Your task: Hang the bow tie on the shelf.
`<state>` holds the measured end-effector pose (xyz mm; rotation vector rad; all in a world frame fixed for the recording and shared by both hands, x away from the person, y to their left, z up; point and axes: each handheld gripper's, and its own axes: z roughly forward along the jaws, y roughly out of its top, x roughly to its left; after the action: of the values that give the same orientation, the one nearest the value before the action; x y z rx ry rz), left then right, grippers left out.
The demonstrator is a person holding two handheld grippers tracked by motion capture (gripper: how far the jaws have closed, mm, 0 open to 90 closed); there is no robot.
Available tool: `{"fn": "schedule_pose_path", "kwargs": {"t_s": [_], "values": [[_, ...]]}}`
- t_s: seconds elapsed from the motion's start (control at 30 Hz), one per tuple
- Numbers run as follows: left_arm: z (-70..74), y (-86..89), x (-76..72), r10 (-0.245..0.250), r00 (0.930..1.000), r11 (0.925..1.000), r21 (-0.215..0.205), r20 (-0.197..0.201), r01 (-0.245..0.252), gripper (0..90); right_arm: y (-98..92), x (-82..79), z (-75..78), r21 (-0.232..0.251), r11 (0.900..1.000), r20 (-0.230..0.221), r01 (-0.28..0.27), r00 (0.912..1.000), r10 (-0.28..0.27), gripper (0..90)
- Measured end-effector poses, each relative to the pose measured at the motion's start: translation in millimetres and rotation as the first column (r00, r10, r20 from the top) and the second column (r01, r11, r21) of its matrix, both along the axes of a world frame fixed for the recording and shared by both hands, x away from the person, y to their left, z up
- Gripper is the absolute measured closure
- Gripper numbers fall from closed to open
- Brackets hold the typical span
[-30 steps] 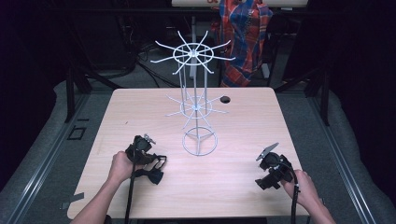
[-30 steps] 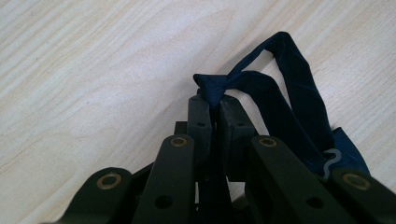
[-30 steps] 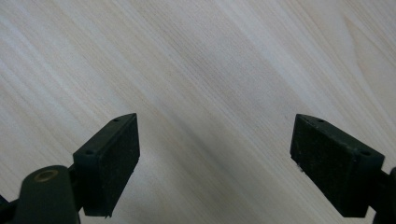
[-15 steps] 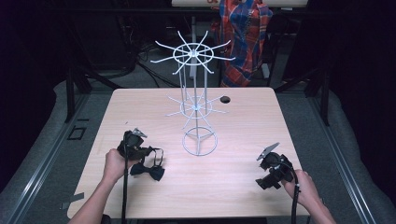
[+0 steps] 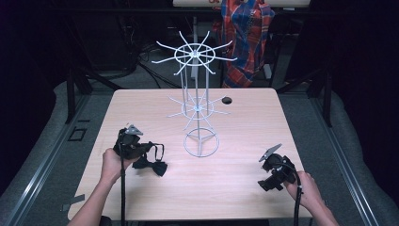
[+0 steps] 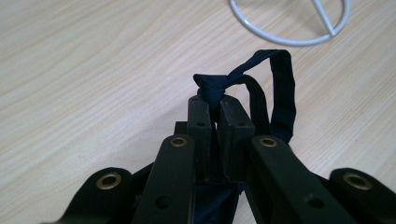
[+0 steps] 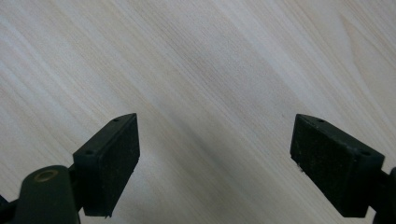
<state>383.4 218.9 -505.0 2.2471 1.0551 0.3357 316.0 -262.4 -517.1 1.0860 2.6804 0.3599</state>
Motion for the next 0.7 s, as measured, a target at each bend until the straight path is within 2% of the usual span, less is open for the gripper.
{"fn": "schedule_pose_path", "kwargs": {"t_s": [0.27, 0.7], "values": [[9.9, -3.9, -5.9, -0.024, 0.9989, 0.999, -0.037, 0.041, 0.025, 84.0, 0.0, 0.6, -1.3, 0.01, 1.0, -0.011, 0.004, 0.9999, -0.003, 15.4], [17.7, -14.5, -11.2, -0.054, 0.9964, 0.9963, -0.063, 0.066, 0.058, 84.0, 0.6, -0.4, 0.2, -0.005, 1.0, -0.01, -0.008, 0.9999, 0.008, 15.4]]}}
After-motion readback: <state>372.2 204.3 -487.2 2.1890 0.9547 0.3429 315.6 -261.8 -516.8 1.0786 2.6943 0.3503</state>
